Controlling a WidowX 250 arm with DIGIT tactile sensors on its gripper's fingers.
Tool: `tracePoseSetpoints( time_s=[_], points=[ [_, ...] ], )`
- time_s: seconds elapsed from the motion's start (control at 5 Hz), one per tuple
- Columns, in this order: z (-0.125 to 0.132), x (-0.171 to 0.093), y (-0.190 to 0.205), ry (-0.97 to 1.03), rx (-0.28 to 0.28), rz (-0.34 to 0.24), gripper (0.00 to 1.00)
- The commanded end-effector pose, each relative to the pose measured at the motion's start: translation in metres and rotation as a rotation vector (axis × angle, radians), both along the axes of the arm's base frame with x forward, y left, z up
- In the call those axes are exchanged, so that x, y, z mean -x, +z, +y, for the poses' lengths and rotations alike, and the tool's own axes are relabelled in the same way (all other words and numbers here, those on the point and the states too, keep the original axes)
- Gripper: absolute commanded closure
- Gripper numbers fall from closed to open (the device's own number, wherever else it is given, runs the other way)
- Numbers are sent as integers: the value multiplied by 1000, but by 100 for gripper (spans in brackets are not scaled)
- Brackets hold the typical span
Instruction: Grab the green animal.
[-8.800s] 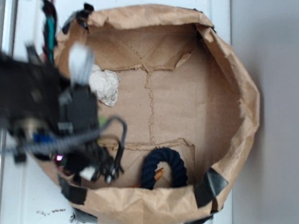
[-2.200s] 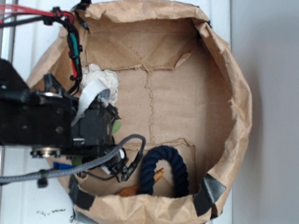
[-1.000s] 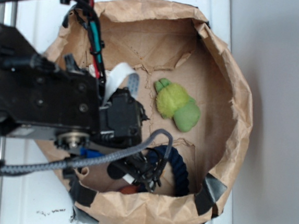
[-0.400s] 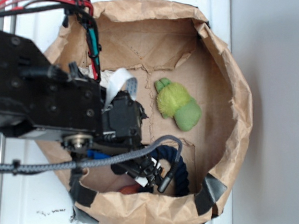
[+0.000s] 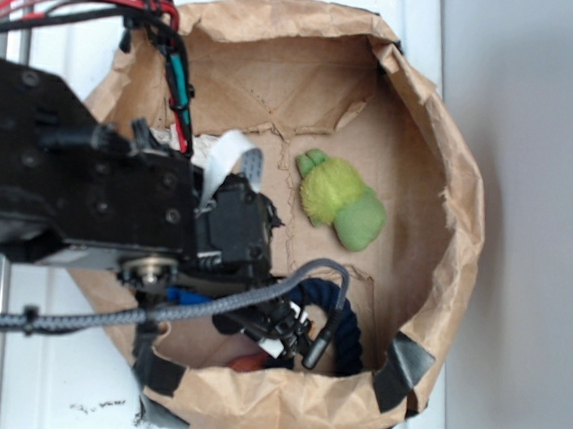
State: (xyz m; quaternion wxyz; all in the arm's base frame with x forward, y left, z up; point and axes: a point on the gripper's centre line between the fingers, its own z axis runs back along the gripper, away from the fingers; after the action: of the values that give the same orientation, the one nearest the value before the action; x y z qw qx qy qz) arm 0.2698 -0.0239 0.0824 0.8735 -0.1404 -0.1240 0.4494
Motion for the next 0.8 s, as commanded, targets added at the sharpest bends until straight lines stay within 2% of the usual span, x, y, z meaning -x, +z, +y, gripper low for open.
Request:
tracePoseSetpoints(
  time_s=[0.0,0.2,0.4,0.6],
  points=[
    [17,-21,7,-332,-10,-72,0],
    [24,-29,11,-580,29,-52,0],
    [26,-34,19,-730,9,-29,0],
    [26,-30,26,-766,-47,-48,0]
  ],
)
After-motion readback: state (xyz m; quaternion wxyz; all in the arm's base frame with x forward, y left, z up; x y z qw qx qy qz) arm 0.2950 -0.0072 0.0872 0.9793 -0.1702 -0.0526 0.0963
